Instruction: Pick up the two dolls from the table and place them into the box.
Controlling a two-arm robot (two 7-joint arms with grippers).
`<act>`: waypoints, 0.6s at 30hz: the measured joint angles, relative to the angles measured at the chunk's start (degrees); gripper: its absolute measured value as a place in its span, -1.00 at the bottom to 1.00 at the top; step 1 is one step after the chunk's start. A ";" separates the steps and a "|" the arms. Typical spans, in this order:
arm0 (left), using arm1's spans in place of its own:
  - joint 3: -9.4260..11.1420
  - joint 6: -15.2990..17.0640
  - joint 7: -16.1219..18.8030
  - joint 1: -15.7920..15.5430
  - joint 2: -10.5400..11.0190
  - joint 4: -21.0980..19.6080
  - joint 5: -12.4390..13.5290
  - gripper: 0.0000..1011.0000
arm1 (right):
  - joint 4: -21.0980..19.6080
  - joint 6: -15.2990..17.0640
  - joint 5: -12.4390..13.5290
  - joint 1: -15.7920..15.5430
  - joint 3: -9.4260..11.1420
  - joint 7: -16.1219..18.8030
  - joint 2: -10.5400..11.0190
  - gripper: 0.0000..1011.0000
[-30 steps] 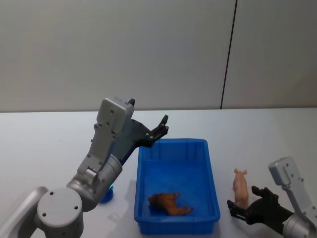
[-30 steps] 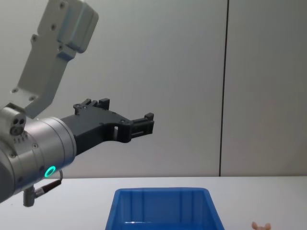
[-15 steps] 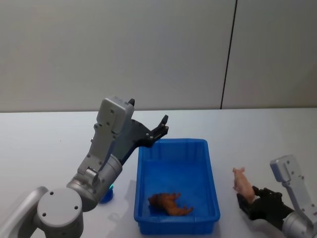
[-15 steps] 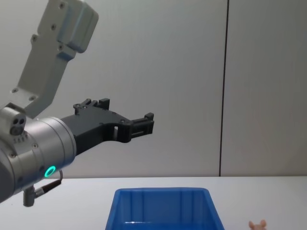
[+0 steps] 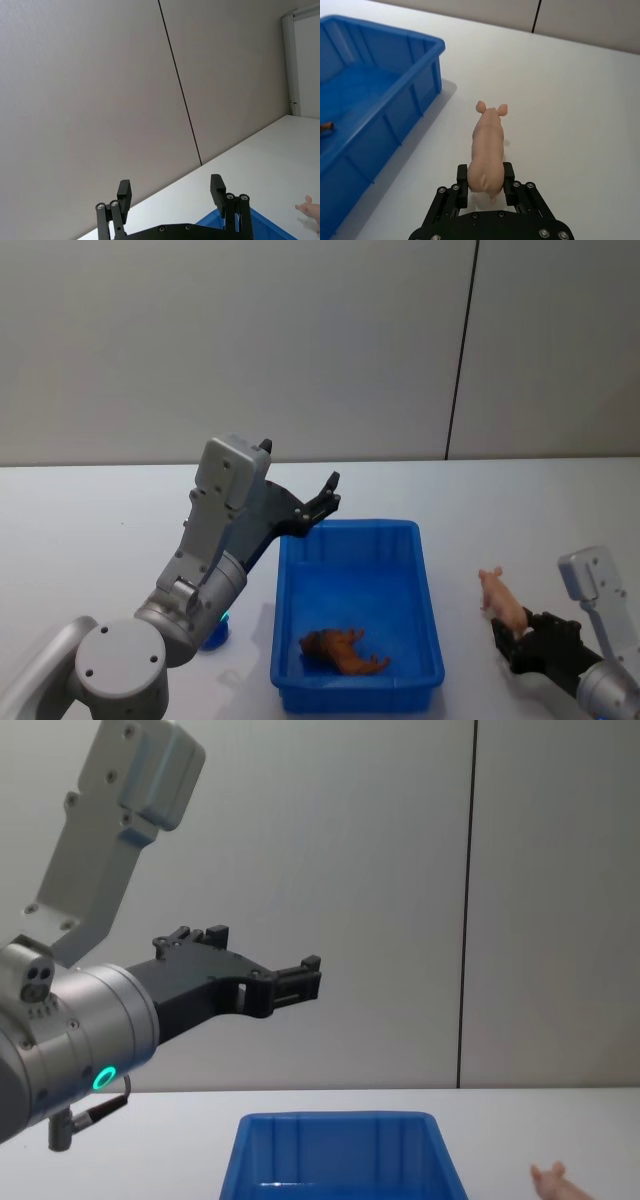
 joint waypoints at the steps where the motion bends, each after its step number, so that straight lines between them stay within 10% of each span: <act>1: 0.00 0.00 0.00 0.00 0.00 0.00 0.00 0.98 | 0.00 0.00 0.00 0.00 0.00 0.00 0.00 -0.24; 18: 0.00 0.00 0.00 0.00 0.00 0.00 0.00 0.98 | -4.99 -6.12 -0.07 -0.49 0.19 4.56 0.72 -0.24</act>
